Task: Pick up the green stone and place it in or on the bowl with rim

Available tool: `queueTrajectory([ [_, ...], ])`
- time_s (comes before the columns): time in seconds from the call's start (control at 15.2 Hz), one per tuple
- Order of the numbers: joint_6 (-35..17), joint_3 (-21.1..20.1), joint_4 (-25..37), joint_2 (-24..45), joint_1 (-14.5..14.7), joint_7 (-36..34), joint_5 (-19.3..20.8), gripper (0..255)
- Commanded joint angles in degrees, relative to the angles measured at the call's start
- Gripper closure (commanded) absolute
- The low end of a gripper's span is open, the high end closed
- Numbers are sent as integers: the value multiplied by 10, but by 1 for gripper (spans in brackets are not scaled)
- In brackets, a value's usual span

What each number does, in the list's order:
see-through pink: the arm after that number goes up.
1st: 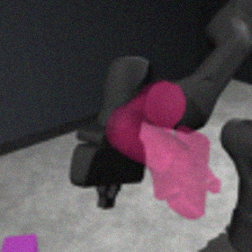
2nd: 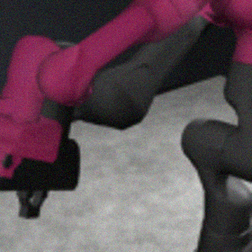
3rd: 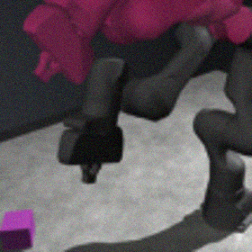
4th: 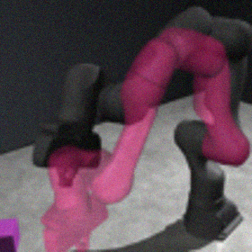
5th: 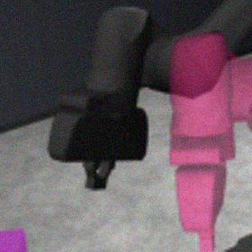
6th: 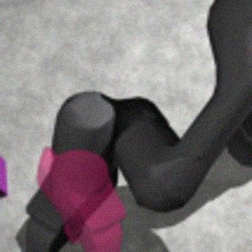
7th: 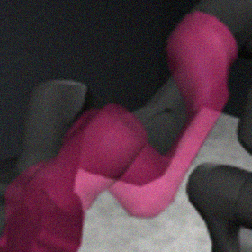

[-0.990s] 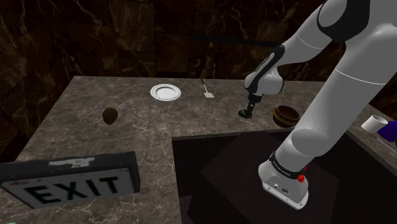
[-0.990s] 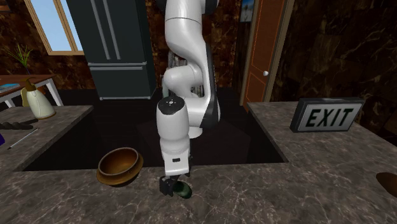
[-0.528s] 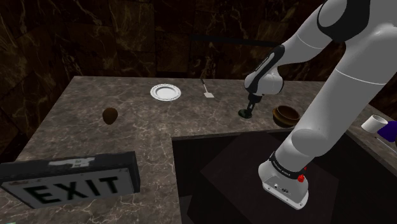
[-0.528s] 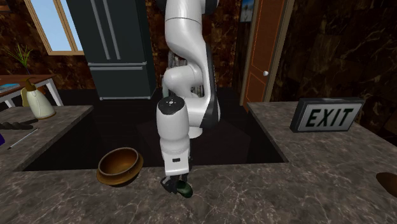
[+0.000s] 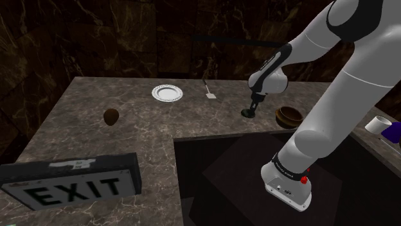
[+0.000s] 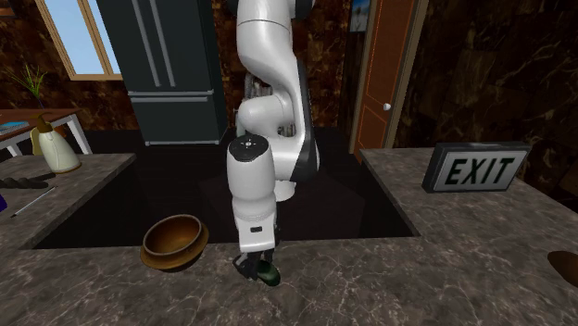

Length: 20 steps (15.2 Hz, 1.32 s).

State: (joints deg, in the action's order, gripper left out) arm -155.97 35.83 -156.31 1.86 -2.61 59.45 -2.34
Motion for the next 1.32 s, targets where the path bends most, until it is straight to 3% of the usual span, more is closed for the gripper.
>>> queueTrajectory([
  [0.0,18,8,-3,-26,-1,-27,38,255],
  [0.53,102,-1,4,-115,-24,-91,128,255],
  [1.25,217,-30,29,-211,-48,-126,170,255],
])
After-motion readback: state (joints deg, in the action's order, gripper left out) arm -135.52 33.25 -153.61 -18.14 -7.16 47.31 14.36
